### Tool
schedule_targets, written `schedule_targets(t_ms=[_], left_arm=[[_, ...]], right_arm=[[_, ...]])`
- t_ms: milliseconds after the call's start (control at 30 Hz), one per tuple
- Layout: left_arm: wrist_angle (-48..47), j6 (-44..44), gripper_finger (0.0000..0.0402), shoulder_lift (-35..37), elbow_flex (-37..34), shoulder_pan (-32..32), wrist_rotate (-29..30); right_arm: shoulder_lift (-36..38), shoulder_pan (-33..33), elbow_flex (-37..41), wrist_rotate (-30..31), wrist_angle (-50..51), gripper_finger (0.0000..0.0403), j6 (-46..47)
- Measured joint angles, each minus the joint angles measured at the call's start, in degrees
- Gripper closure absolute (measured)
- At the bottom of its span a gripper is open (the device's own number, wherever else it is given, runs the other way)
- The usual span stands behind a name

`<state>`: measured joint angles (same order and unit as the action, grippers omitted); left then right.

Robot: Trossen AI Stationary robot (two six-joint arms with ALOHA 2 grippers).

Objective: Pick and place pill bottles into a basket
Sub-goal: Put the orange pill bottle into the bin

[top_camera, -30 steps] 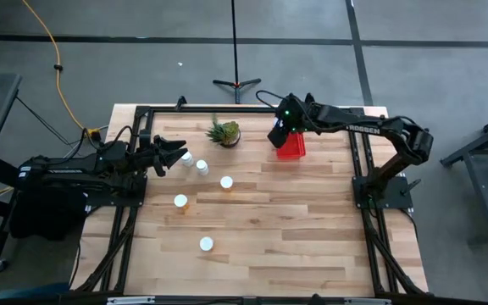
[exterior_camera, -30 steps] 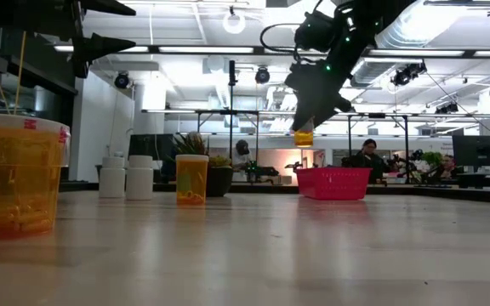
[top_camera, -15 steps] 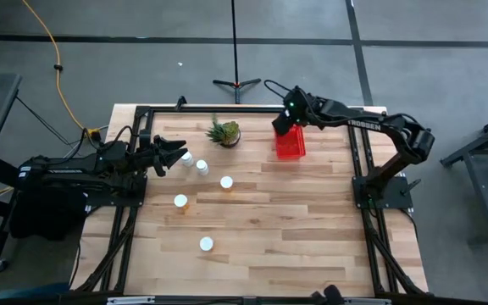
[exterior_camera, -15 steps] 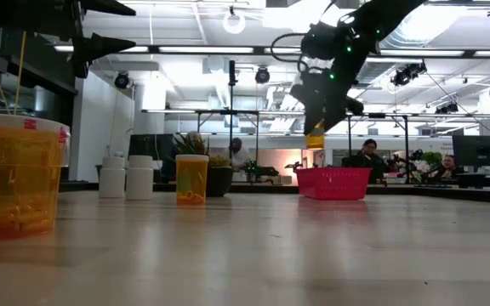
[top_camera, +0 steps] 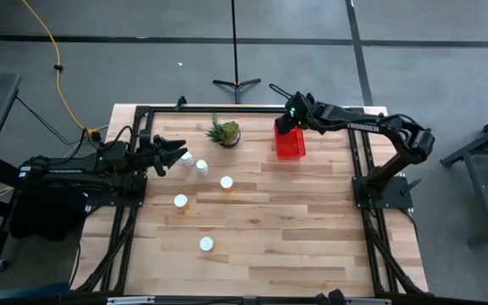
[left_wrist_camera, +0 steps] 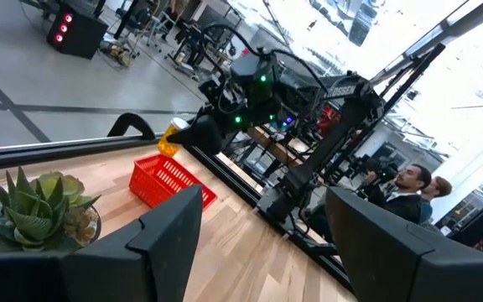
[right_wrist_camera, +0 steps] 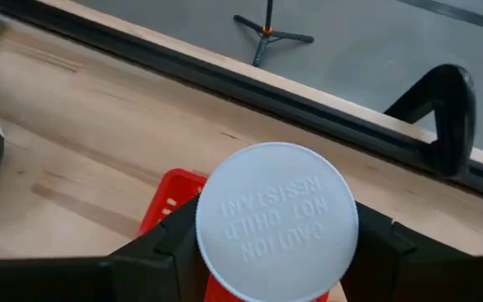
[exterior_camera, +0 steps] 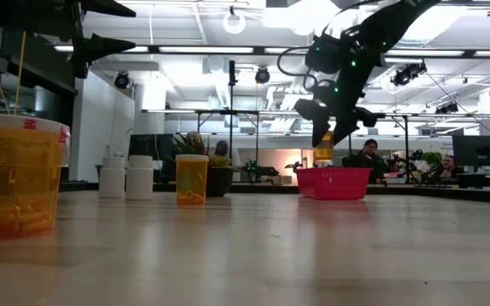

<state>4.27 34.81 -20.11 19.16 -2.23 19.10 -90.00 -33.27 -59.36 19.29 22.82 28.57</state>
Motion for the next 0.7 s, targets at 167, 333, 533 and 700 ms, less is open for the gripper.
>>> schedule_targets(t_ms=[167,333,533,700], left_arm=[[-0.07,0.00,0.0112,0.02,0.00,0.01,0.12],[-0.20,0.00,0.0112,0.01,0.01,0.00,0.16],[-0.21,0.00,0.0112,0.01,0.00,0.00,0.16],[-0.20,0.00,0.0112,0.02,0.01,0.01,0.16]], right_arm=[[-0.02,0.71,2.71,-0.11,-1.70,0.0208,0.77],[-0.02,0.78,5.12,-0.22,-4.34,0.0208,1.22],[-0.02,0.96,7.31,-0.94,-6.41,0.0208,1.19],[-0.02,2.20,9.52,-1.42,-8.91,0.0208,1.36]])
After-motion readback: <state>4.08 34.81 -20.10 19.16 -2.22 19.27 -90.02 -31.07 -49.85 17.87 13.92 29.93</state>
